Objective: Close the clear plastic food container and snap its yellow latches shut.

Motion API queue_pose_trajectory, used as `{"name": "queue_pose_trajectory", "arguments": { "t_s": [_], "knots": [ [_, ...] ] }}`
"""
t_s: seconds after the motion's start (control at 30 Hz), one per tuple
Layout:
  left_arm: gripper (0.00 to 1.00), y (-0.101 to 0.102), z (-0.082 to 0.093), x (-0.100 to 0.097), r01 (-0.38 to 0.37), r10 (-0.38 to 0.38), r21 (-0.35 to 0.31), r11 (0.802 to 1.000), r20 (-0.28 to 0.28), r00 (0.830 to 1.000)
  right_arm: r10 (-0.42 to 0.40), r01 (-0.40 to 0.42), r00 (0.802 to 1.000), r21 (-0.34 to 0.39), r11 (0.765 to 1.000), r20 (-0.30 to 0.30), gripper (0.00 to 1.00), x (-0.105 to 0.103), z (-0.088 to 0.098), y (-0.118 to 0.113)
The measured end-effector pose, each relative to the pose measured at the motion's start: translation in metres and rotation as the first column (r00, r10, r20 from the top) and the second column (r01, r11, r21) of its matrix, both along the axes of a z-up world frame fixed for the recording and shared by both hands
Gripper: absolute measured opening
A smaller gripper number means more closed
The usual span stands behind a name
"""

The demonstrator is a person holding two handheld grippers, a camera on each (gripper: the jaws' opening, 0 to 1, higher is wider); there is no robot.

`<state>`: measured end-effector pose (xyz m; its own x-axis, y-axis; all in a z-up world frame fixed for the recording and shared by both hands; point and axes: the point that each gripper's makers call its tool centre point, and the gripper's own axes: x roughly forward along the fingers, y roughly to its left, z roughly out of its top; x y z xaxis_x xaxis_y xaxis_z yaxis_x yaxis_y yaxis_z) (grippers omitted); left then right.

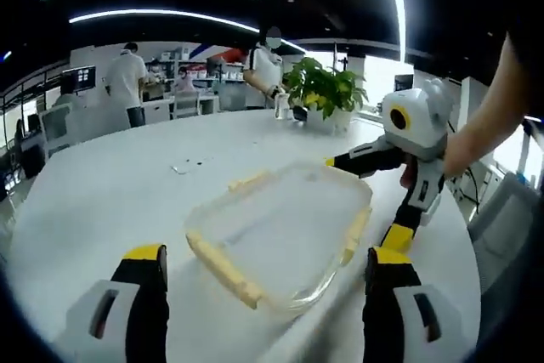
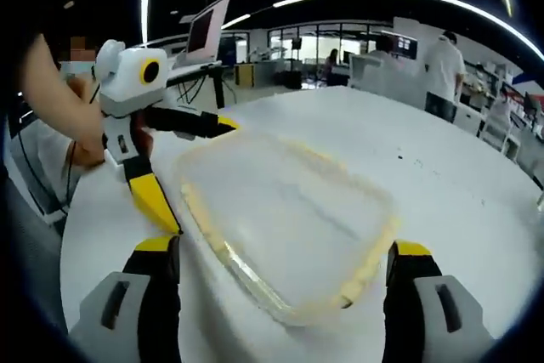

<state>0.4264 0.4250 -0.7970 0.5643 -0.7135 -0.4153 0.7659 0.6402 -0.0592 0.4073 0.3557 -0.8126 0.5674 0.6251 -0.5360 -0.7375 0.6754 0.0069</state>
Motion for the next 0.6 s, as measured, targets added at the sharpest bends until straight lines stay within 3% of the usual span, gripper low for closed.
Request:
{"name": "queue_pose_trajectory", "arguments": {
  "t_s": [0.13, 0.6],
  "knots": [
    [0.93, -0.001, 0.005, 0.001, 0.009, -0.009, 0.010, 1.000, 0.029, 1.000, -0.005, 0.005, 1.000, 0.017, 1.000, -0.006, 1.00, 0.000, 0.001, -0.002],
    [0.90, 0.007, 0.004, -0.009, -0.034, 0.034, -0.008, 0.999, -0.017, 0.999, -0.063, 0.064, 0.997, 0.045, 0.997, -0.032, 0.99, -0.006, 0.004, -0.014]
  ]
}}
